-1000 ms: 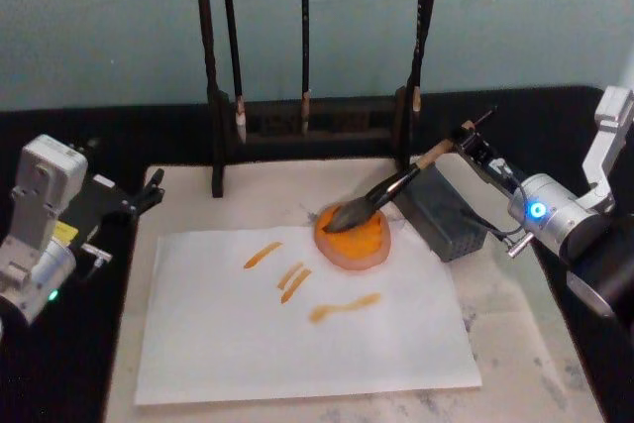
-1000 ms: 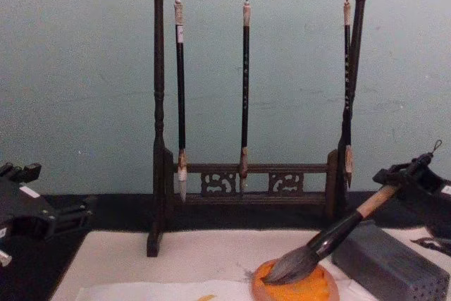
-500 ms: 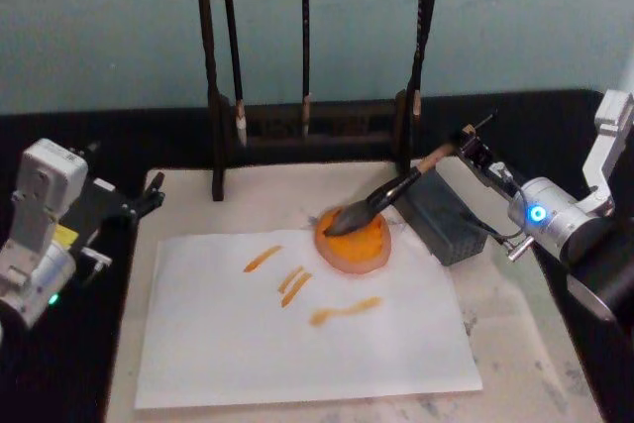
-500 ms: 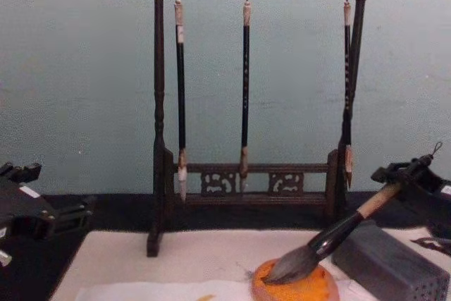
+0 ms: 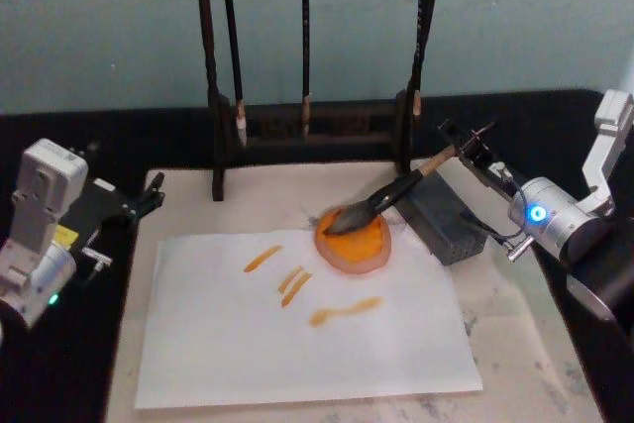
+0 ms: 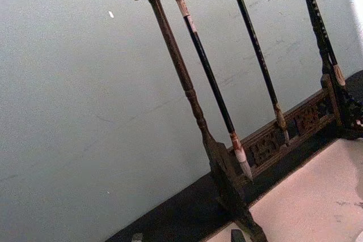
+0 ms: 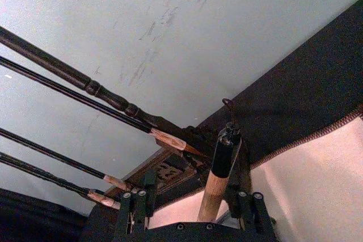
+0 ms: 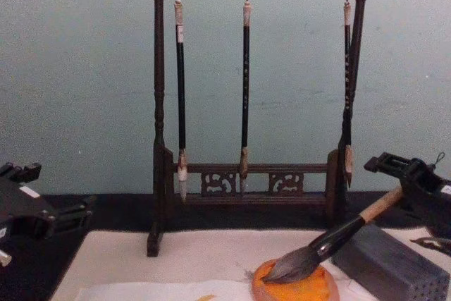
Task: Pick up the brush from the inkstone, write on the paper, then place the brush back to its original position.
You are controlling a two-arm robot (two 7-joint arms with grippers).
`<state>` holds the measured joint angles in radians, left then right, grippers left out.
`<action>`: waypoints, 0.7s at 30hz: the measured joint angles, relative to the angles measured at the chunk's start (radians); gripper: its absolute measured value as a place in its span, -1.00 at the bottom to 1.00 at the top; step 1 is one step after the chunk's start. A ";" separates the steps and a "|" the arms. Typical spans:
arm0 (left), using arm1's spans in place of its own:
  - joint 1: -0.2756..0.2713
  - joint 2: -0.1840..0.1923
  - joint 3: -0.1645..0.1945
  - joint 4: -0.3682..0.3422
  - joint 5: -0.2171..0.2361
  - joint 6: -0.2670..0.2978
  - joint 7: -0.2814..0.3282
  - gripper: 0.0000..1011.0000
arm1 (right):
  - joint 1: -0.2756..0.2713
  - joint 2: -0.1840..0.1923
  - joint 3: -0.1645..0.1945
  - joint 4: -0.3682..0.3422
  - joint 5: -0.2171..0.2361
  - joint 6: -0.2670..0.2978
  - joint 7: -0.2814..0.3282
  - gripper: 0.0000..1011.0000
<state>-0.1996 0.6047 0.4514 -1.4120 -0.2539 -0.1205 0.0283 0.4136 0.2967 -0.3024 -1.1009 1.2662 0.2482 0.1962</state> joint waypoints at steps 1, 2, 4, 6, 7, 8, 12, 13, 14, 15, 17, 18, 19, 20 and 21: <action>0.000 0.000 0.000 0.000 0.000 0.000 0.000 0.98 | 0.000 0.000 0.000 0.000 0.000 0.000 0.000 0.49; 0.000 0.000 0.000 0.000 0.000 0.000 0.000 0.98 | 0.000 0.000 0.000 0.000 0.000 0.000 0.000 0.49; 0.000 0.000 0.000 0.000 0.000 0.000 0.000 0.98 | 0.000 0.000 0.000 0.000 0.000 0.000 0.000 0.64; 0.000 0.000 0.000 0.000 0.000 0.000 0.000 0.98 | 0.000 0.000 0.000 0.000 0.000 0.000 0.000 0.71; 0.000 0.000 0.000 0.000 0.000 0.000 0.000 0.98 | 0.000 0.000 0.000 0.000 0.000 0.000 0.001 0.76; 0.000 0.000 0.000 0.000 0.000 0.000 0.000 0.98 | 0.000 0.000 0.000 0.000 0.000 0.000 0.001 0.84; 0.000 0.000 0.000 0.000 0.000 0.000 0.000 0.98 | 0.000 0.000 0.000 0.000 0.000 0.000 0.001 0.98; 0.000 0.000 0.000 0.000 0.000 0.000 0.000 0.98 | 0.000 0.000 0.000 0.000 0.000 0.000 0.000 0.98; 0.000 0.000 0.000 0.000 0.000 0.000 0.000 0.98 | 0.000 0.000 0.000 0.000 0.000 0.000 0.001 0.98; 0.000 0.000 0.000 0.000 0.000 0.000 0.000 0.98 | 0.000 0.000 0.000 0.000 0.000 0.000 0.001 0.98; 0.000 0.000 0.000 0.000 0.000 0.000 0.000 0.98 | -0.001 0.002 -0.001 -0.001 0.000 -0.001 0.001 0.98; 0.000 0.000 0.000 0.000 0.000 0.000 0.000 0.98 | -0.004 0.006 -0.005 -0.004 0.000 -0.003 0.001 0.98; 0.000 0.000 0.000 0.000 0.000 0.000 0.000 0.98 | -0.006 0.009 -0.007 -0.008 0.002 -0.004 0.001 0.98; 0.000 0.000 0.000 0.000 0.000 0.000 0.000 0.98 | -0.011 0.015 -0.010 -0.017 0.005 -0.005 0.000 0.98; 0.000 0.000 0.000 0.000 0.000 0.000 0.000 0.98 | -0.014 0.017 -0.011 -0.021 0.008 -0.006 -0.001 0.98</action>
<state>-0.1995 0.6047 0.4514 -1.4120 -0.2539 -0.1205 0.0283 0.3991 0.3142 -0.3134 -1.1222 1.2741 0.2420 0.1949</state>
